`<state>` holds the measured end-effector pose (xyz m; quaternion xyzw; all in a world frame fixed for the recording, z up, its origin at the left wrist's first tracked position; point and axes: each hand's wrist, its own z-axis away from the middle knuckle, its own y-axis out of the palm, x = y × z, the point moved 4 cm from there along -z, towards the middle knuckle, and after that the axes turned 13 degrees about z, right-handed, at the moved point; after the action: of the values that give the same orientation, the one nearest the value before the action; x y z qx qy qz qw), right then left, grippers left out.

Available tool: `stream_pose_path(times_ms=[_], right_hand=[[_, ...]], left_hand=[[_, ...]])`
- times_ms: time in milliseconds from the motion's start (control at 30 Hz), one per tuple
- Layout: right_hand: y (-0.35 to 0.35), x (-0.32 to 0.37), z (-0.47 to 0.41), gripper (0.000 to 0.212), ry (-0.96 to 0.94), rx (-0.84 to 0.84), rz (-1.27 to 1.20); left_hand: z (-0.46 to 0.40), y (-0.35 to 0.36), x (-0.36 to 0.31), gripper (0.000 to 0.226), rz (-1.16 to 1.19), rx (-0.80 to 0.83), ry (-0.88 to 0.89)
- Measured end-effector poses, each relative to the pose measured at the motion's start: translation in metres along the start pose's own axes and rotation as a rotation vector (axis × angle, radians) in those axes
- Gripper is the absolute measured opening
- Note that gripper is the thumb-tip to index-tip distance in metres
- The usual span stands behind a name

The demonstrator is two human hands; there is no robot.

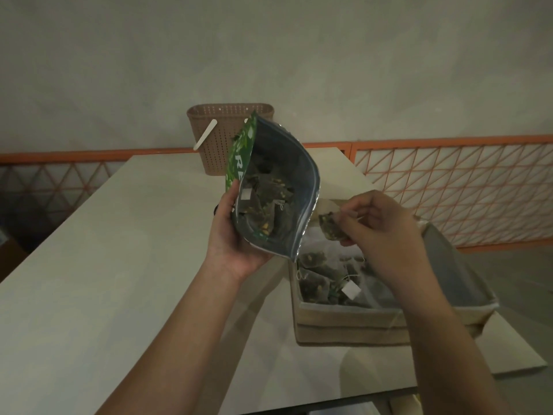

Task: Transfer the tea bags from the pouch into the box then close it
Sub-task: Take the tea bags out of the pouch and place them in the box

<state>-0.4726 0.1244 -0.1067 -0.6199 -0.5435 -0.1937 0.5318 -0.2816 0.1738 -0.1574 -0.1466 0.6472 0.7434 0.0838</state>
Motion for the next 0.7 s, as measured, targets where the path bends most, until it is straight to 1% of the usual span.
stream_pose_path(times_ms=[100,167,267,333,367,433,500,533,600,700], right_hand=[[0.006,0.005,0.005,0.008,-0.021,-0.027,0.036],[0.008,0.010,0.009,0.011,-0.059,-0.106,0.051],[0.014,0.028,0.017,0.014,-0.190,-0.187,0.080],[0.022,0.035,0.019,0.021,-0.233,-0.170,0.118],[0.027,0.036,0.018,0.027,-0.220,-0.144,0.117],[0.035,0.036,0.013,0.039,-0.163,-0.121,0.027],[0.035,0.042,0.005,0.046,-0.165,-0.172,-0.060],[0.034,0.047,-0.001,0.047,-0.189,-0.198,-0.055],[0.032,0.063,-0.017,0.048,-0.281,-0.213,0.043],[0.037,0.090,-0.041,0.042,-0.478,-0.150,0.219]], left_hand=[[0.001,0.000,0.001,0.061,0.019,-0.005,-0.006],[0.002,0.000,0.002,0.062,0.012,0.002,-0.014],[0.005,0.003,0.003,0.064,0.023,0.020,-0.026],[0.005,0.003,0.002,0.064,0.017,-0.001,-0.009],[0.005,0.003,0.001,0.064,0.013,-0.015,-0.003],[0.006,0.003,0.001,0.065,0.006,-0.048,-0.002],[0.007,0.003,0.000,0.064,0.005,-0.062,-0.002],[0.008,0.002,0.000,0.063,0.004,-0.057,-0.004],[0.010,0.002,0.000,0.058,-0.003,-0.045,0.000],[0.013,0.002,-0.001,0.056,-0.017,-0.051,0.010]])
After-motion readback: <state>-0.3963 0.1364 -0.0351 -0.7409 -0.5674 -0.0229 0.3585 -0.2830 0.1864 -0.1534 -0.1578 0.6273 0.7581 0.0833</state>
